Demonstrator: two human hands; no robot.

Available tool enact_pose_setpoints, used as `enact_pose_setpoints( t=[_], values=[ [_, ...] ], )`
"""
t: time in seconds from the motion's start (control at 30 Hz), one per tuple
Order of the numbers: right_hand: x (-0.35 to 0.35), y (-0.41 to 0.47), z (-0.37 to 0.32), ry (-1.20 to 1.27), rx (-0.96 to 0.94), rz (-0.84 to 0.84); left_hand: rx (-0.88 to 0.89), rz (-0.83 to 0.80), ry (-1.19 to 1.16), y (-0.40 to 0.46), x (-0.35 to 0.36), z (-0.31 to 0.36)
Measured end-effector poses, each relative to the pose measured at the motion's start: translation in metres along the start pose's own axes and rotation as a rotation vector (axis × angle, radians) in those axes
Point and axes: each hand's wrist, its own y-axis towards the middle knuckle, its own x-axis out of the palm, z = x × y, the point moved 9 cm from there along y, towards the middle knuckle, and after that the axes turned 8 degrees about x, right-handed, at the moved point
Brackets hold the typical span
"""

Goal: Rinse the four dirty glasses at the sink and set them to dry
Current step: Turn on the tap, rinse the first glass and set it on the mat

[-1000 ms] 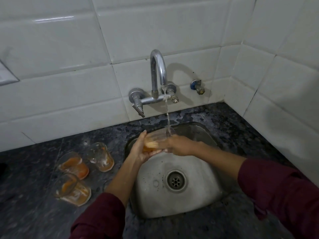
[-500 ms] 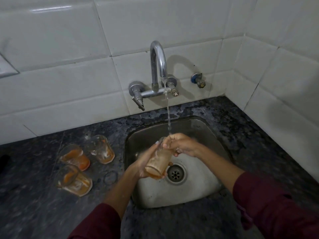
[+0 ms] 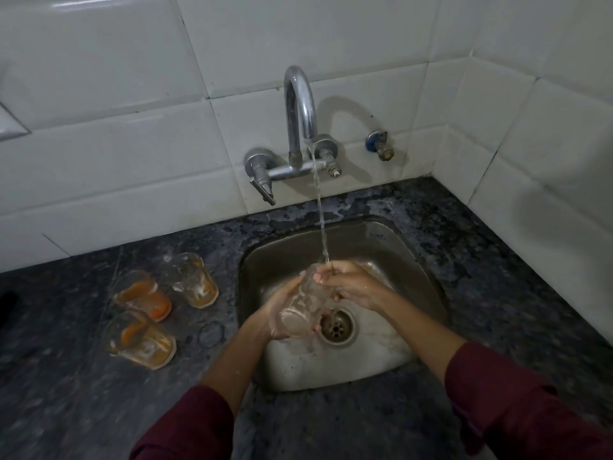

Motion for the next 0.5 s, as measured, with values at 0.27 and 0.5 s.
enact_pose_setpoints(
  t=[0.27,0.5],
  values=[
    [-0.009,-0.010,-0.056,-0.319,-0.217,0.129,0.298,0.108,0.416,0.006,-0.003,0.033],
    [-0.008,-0.019,-0.094,-0.667,-0.312,0.426,0.733,0.381,0.854,-0.002,0.020,0.070]
  ],
)
